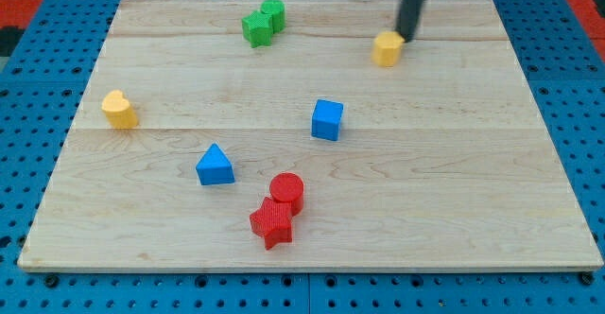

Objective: Move the yellow hexagon into the top side of the yellow heart

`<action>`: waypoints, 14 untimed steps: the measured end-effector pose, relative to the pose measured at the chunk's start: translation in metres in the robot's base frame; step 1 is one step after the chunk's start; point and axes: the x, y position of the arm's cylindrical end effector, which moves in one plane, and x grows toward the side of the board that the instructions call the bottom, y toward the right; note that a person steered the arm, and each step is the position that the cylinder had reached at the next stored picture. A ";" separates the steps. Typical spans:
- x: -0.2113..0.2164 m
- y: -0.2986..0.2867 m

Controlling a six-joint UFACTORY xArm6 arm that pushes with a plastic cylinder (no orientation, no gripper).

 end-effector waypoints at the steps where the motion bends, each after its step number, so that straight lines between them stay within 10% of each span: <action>1: 0.015 -0.048; 3: 0.040 -0.006; 8: 0.123 -0.169; 9: 0.128 -0.253; 14: 0.100 -0.276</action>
